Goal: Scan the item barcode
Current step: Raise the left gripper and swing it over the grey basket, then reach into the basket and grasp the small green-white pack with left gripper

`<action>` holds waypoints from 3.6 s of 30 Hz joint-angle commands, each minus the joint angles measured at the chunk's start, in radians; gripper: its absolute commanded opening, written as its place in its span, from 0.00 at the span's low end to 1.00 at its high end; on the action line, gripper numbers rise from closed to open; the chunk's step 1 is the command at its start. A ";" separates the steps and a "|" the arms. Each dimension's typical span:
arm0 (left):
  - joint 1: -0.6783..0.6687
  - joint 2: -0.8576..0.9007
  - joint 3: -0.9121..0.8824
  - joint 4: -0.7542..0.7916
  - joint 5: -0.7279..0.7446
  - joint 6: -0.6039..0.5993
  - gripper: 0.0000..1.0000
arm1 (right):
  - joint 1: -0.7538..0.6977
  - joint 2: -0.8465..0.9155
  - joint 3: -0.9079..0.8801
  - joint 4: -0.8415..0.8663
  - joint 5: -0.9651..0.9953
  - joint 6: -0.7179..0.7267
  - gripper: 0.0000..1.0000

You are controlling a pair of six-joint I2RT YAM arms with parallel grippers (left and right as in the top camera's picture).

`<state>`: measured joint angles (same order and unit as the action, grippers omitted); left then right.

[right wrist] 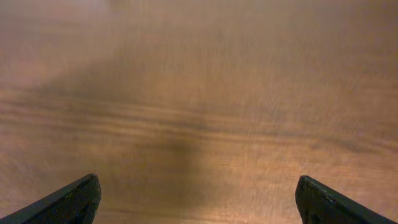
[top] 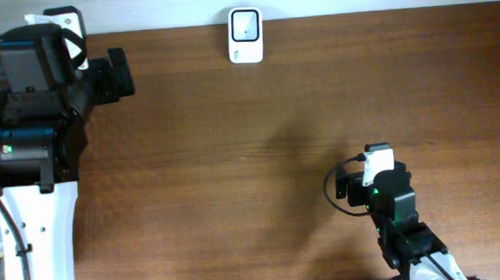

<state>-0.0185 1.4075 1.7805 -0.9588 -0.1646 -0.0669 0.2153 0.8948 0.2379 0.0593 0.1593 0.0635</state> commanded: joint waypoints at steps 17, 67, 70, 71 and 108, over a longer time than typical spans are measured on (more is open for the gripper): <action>0.031 0.005 0.026 -0.020 -0.042 0.011 1.00 | -0.006 -0.497 0.007 0.149 0.031 -0.008 0.99; 0.035 0.013 0.025 0.050 -0.114 0.011 0.99 | -0.060 -0.891 -0.232 -0.124 0.002 0.023 0.99; 0.132 0.014 0.054 0.064 -0.114 -0.061 0.99 | -0.060 -0.891 -0.232 -0.124 0.002 0.023 0.99; 0.177 0.013 0.071 0.060 -0.101 -0.068 0.99 | -0.060 -0.891 -0.232 -0.124 0.002 0.023 0.99; 0.815 0.250 -0.486 -0.031 -0.008 -0.322 0.49 | -0.060 -0.890 -0.232 -0.124 0.002 0.023 0.99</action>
<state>0.7925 1.6608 1.3064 -0.9966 -0.1646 -0.3862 0.1638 0.0128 0.0109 -0.0566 0.1627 0.0795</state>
